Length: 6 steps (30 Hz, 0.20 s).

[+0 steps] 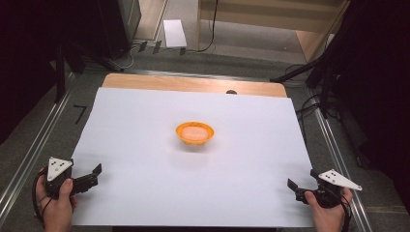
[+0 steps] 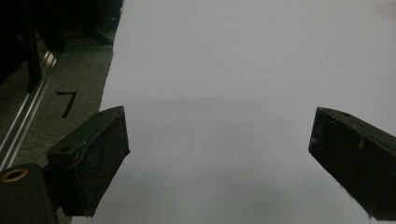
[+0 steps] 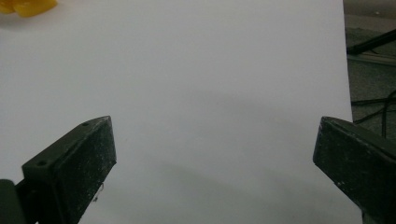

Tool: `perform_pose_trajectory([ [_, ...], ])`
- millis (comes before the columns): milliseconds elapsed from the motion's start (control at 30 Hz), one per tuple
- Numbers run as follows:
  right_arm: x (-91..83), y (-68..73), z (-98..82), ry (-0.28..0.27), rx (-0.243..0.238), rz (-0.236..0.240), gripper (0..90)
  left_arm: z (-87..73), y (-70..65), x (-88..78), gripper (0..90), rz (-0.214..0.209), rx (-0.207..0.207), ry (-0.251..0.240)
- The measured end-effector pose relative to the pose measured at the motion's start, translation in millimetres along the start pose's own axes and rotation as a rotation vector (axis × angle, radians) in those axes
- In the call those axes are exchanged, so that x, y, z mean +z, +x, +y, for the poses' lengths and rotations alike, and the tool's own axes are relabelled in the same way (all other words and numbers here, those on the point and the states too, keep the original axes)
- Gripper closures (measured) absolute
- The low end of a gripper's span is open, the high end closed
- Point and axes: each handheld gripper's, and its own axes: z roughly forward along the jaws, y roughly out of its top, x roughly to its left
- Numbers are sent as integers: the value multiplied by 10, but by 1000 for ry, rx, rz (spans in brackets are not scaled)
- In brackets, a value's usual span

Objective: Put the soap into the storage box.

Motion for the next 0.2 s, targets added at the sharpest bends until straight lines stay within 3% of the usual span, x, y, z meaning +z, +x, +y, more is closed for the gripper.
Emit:
perform_pose_trajectory([
  [200,-5,-5,-5,-1,5,3,0,1,1,1,54,-5,0,0],
])
